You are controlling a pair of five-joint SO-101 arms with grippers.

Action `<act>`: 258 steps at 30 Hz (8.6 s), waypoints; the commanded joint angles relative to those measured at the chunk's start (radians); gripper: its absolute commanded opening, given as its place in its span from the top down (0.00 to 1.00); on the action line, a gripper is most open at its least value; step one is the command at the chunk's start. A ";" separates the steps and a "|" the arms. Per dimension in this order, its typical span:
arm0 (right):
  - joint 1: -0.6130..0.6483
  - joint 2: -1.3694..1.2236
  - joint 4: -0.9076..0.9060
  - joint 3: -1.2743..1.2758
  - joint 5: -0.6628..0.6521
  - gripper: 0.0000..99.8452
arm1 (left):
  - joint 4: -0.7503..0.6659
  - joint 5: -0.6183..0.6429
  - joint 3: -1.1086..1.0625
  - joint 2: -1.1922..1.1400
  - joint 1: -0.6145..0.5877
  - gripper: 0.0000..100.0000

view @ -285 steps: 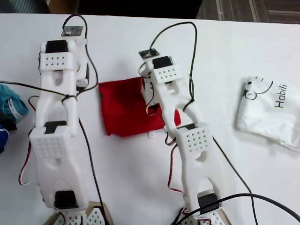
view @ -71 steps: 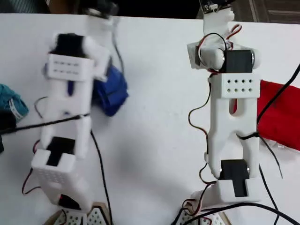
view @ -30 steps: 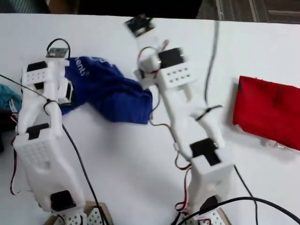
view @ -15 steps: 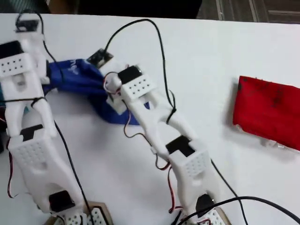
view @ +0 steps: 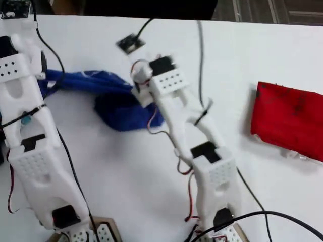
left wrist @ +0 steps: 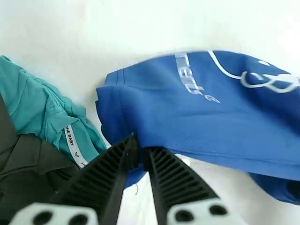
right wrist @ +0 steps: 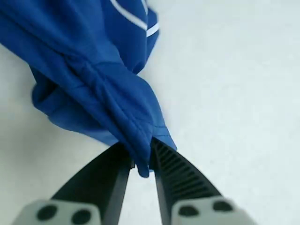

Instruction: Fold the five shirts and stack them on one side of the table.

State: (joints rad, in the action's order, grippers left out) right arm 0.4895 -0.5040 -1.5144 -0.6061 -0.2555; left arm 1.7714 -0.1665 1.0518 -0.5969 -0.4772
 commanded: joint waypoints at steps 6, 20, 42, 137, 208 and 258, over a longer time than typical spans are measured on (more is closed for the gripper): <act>-0.030 0.406 -0.151 -0.034 0.002 0.98 | 0.017 0.009 -0.117 0.358 -0.018 0.98; 0.073 0.832 -0.147 0.427 -0.132 0.98 | -0.058 0.002 -0.842 0.902 0.104 0.98; -0.058 1.015 0.102 0.933 -0.219 0.75 | -0.609 -0.118 -1.262 0.588 -0.018 0.87; -0.113 0.808 0.556 1.297 -0.428 0.98 | -0.652 -0.112 -1.130 0.460 -0.034 0.92; -0.205 0.808 0.555 1.295 -0.430 0.98 | -0.723 -0.114 -1.148 0.319 0.003 0.80; -0.205 0.808 0.526 1.297 -0.428 0.98 | -0.612 -0.069 -0.786 0.068 0.032 0.97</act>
State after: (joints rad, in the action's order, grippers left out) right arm 0.2915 0.3061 -0.9820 0.7288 -0.6805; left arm 1.1500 -0.2432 0.2171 -0.5462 -0.4526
